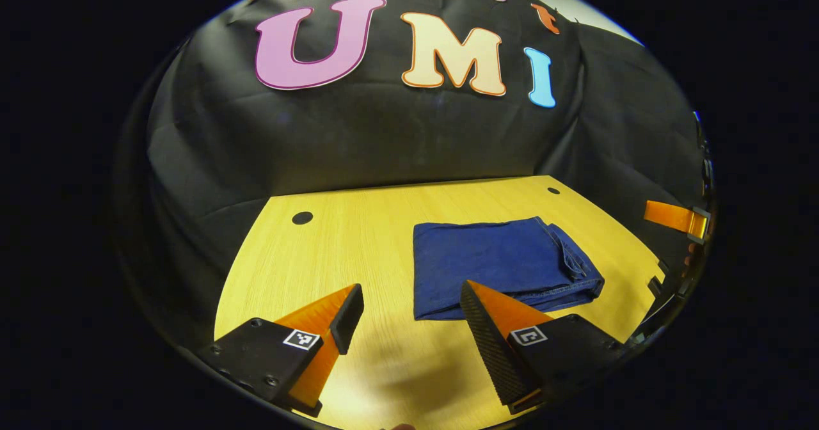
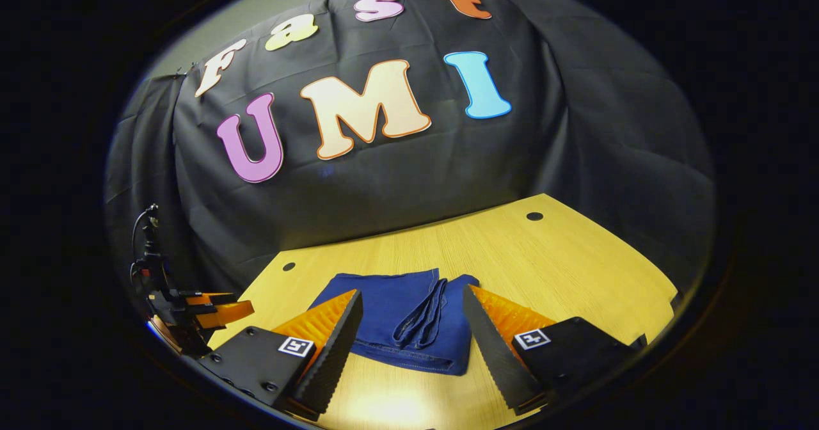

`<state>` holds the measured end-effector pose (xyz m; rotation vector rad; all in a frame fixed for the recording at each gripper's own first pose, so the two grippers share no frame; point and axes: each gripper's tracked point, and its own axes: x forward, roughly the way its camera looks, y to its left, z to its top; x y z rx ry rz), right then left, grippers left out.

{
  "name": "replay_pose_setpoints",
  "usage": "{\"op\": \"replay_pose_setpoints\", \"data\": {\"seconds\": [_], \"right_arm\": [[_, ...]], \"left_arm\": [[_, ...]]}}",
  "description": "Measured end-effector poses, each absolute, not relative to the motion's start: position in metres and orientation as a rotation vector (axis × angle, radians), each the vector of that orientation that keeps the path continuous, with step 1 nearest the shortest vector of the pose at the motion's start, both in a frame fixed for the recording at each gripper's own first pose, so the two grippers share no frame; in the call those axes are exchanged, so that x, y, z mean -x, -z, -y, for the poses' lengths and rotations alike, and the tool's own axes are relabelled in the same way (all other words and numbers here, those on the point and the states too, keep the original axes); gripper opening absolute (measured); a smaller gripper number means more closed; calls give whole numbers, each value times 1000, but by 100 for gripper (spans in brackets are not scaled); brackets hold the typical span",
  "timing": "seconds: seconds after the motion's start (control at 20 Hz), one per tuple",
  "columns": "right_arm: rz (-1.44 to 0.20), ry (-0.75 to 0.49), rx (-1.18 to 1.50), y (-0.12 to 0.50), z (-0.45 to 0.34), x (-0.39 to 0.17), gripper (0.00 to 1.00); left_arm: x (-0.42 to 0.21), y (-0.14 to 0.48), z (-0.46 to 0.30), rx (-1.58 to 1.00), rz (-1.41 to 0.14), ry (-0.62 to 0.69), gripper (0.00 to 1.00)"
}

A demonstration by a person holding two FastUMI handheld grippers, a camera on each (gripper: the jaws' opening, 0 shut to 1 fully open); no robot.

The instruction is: Grasp the waist and the cuffs of the jeans and fold them to make the two legs overlap; first hold the waist and fold one-third of the jeans toward the cuffs, then hold the cuffs and fold the remaining one-third in the same direction to finish folding.

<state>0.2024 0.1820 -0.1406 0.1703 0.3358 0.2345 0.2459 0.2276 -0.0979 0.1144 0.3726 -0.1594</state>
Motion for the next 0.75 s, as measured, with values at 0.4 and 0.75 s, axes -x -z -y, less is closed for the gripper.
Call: {"op": "replay_pose_setpoints", "data": {"seconds": [0.4,0.75], "right_arm": [[-328,-229,-154,136,-176,-207,98],[-357,-225,-150,144,-174,-213,98]], "left_arm": [[-256,94,-214,-166,-377,189,93],[-256,102,-206,-146,-407,192,92]]}}
